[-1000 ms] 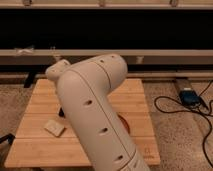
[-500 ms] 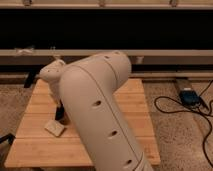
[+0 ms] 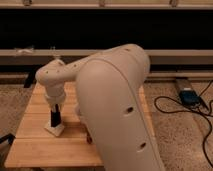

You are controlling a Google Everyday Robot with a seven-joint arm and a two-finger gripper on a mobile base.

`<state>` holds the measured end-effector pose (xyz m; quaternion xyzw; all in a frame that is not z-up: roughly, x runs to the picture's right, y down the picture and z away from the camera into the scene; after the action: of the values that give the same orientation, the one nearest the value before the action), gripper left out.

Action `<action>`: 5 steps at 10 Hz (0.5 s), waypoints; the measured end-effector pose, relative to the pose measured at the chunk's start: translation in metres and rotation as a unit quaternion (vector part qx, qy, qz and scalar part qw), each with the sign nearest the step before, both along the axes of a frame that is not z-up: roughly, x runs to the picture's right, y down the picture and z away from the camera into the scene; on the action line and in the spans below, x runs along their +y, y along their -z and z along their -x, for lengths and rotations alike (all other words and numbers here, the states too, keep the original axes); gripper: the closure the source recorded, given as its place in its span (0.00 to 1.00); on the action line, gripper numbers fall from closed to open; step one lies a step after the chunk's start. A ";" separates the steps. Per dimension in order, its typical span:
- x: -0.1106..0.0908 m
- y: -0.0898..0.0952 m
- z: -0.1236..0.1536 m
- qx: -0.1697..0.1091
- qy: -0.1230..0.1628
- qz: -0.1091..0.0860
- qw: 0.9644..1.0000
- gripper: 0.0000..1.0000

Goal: Place the eraser on the white sponge

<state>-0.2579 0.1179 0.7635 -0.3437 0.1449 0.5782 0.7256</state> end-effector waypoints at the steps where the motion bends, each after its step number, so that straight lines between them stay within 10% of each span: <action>1: 0.011 0.009 -0.002 -0.010 0.004 0.003 1.000 1.00; 5: 0.040 0.025 0.012 -0.048 0.022 0.006 0.999 1.00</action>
<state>-0.2702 0.1580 0.7389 -0.3723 0.1208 0.5437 0.7424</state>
